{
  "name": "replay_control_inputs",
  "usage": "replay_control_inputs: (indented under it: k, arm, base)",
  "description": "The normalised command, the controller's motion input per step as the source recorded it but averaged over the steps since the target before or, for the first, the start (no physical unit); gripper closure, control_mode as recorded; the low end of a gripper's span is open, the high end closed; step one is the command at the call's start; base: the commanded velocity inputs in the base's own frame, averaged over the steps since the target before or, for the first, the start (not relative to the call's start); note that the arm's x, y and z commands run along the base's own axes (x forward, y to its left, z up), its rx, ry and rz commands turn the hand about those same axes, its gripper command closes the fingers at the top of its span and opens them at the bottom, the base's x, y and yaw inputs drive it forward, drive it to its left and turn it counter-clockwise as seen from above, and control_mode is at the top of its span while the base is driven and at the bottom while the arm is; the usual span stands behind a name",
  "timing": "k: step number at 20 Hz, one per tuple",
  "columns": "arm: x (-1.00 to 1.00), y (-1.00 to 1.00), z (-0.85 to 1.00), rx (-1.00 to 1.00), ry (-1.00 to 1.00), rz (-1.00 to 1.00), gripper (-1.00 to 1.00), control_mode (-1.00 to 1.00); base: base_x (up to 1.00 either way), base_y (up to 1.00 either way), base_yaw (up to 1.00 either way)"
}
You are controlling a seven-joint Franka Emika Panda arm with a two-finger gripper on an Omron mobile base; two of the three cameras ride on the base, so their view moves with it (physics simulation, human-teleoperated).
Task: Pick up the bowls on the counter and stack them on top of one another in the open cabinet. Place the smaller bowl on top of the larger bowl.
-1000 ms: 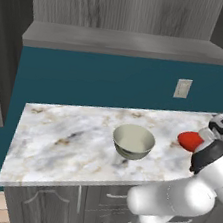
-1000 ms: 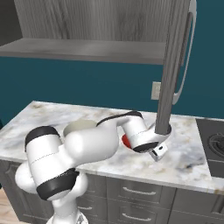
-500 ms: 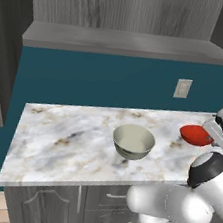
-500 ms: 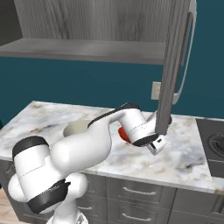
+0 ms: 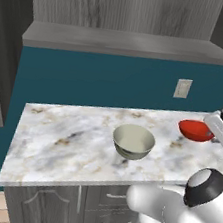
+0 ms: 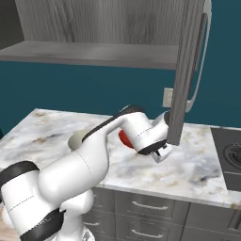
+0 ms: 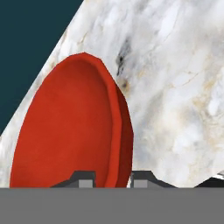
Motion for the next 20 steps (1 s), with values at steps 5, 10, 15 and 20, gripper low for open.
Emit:
replay_control_inputs:
  k: [5,10,15,20]
  arm:
    - [-0.19,0.3,0.38,0.05,-0.01,0.0,1.0,-1.0]
    - [-0.18,0.34,0.36,0.04,-0.02,0.0,1.0,-1.0]
    - [-0.21,0.47,0.16,0.01,-0.06,0.0,1.0,-1.0]
    - [-0.23,0.55,0.01,0.0,-0.09,0.0,1.0,-1.0]
  base:
    - [0.0,0.0,0.0]
    - [0.0,0.0,0.0]
    - [0.0,0.0,0.0]
    - [0.0,0.0,0.0]
